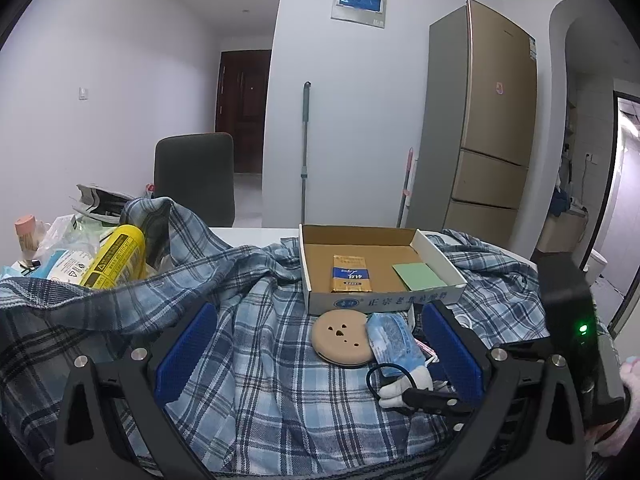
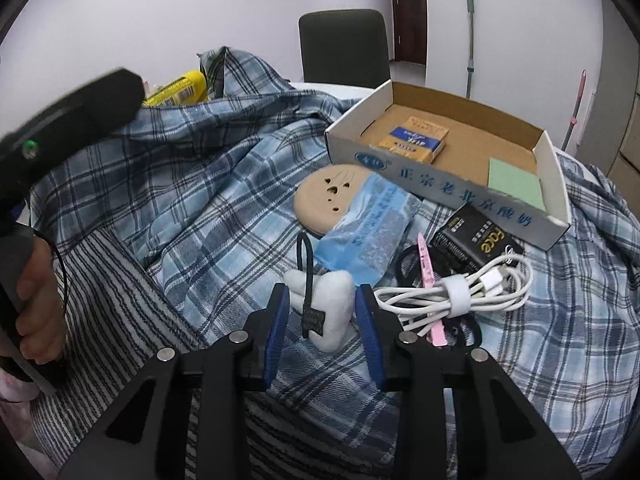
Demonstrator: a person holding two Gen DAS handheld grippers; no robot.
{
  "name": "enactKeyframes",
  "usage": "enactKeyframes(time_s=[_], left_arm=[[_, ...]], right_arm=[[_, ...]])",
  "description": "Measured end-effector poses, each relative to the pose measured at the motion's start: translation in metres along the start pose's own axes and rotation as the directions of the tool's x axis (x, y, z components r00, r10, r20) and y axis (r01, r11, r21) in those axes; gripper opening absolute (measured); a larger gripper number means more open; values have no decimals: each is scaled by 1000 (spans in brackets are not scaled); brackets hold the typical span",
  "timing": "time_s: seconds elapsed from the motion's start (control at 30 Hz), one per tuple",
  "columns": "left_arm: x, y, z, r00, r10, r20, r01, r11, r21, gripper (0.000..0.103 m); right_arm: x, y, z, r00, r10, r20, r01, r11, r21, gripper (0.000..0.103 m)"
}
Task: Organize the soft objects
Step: 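Grasp the white plush toy with the right tool and lift it, then grasp the blue plastic packet with the left tool while the right tool holds the plush toy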
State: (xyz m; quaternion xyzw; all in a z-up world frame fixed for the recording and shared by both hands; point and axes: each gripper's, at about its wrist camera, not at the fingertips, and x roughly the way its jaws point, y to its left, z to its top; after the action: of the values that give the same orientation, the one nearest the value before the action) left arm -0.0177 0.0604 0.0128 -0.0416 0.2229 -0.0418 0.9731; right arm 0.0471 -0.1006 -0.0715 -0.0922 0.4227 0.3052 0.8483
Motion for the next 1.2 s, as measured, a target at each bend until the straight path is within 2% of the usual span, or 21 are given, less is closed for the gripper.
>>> enactKeyframes(time_s=[0.1, 0.2, 0.37, 0.53, 0.63, 0.7, 0.73, 0.83, 0.9, 1.0, 1.13, 1.2], left_arm=[[-1, -1, 0, 1000, -2, 3, 2, 1000, 2, 103], [0, -2, -1, 1000, 0, -4, 0, 1000, 7, 103], [-1, -4, 1, 1000, 0, -5, 0, 1000, 12, 103], [-4, -6, 6, 1000, 2, -2, -2, 1000, 22, 103], [-4, -7, 9, 1000, 6, -7, -6, 999, 42, 103], [-3, -9, 11, 1000, 9, -17, -9, 999, 54, 103], [-2, -9, 12, 1000, 7, -23, -6, 998, 56, 103], [6, -11, 16, 998, -20, -64, 23, 999, 45, 103], [14, -12, 16, 994, -42, -99, 45, 998, 31, 103], [27, -16, 16, 987, -72, -145, 75, 997, 16, 95], [49, -25, 15, 972, -121, -204, 123, 992, 0, 78], [59, -29, 13, 966, -134, -220, 137, 991, -1, 75]], right_arm=[[3, -3, 0, 1000, 8, -12, -8, 1000, 12, 22], [-3, -3, -1, 1000, 1, 5, -1, 1000, 5, 20], [-29, -6, 1, 997, -30, 76, 31, 999, -13, 19], [-62, -28, 5, 985, -78, 152, 72, 997, 42, 19], [-78, -42, 7, 964, -167, 209, 157, 986, 62, 19], [-87, -48, 7, 931, -257, 259, 250, 966, 61, 19], [-89, -51, 7, 922, -275, 273, 266, 961, 69, 19], [-93, -66, 9, 919, -273, 285, 249, 961, 118, 19], [-95, -70, 7, 908, -288, 304, 260, 957, 132, 19], [-93, -74, 4, 902, -290, 319, 257, 956, 143, 19], [-87, -77, -2, 909, -275, 312, 242, 960, 143, 19], [-85, -78, -3, 914, -265, 308, 231, 962, 143, 19]])
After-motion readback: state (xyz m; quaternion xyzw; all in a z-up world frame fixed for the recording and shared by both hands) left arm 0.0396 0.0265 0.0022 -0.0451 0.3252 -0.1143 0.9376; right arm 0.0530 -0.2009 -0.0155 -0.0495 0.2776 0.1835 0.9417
